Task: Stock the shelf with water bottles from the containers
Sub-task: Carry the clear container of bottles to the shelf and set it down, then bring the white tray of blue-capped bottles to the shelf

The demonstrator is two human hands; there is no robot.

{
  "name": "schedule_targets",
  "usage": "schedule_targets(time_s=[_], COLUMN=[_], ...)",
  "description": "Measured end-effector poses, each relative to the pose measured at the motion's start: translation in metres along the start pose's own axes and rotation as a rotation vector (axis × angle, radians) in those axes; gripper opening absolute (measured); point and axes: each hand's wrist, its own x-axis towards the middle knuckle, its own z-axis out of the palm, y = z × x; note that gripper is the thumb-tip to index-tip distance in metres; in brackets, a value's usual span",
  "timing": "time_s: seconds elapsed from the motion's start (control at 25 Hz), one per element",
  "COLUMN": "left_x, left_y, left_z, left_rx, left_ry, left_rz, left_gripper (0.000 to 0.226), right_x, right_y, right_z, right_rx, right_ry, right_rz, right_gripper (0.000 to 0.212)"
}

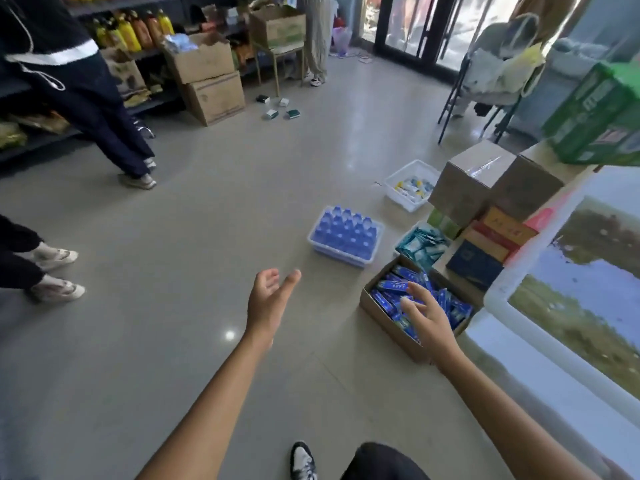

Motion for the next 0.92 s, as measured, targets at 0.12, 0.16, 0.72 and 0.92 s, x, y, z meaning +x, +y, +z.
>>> schedule_targets(time_s=[0.12, 0.16, 0.72, 0.92], left_x=[0.078, 0.104, 0.465, 0.588], left_y=[0.014, 0.017, 0.073, 0.038], left_z=[0.024, 0.035, 0.175, 0.218], left_rx=[0.064, 0.087, 0.347, 0.469], left_ry=[-0.111, -0.15, -0.311, -0.38], left_rz=[-0.032, -0.04, -0.17, -0.227], left_gripper=[0.1, 0.105, 0.11, 0.089], right_x=[0.052, 0.073, 0.411, 0.503], right_y=[0.001, 0.002, -0.024, -0.003], right_z=[0.011, 0.015, 0.058, 0.08], right_rx=[-0.007, -0.009, 0.023, -0.005], right_ry=[0.088, 0.105, 0.187, 0.223], right_rz=[0.081, 0.103, 0.359, 0.489], right_gripper=[0.048, 0.049, 0.066, 0.073])
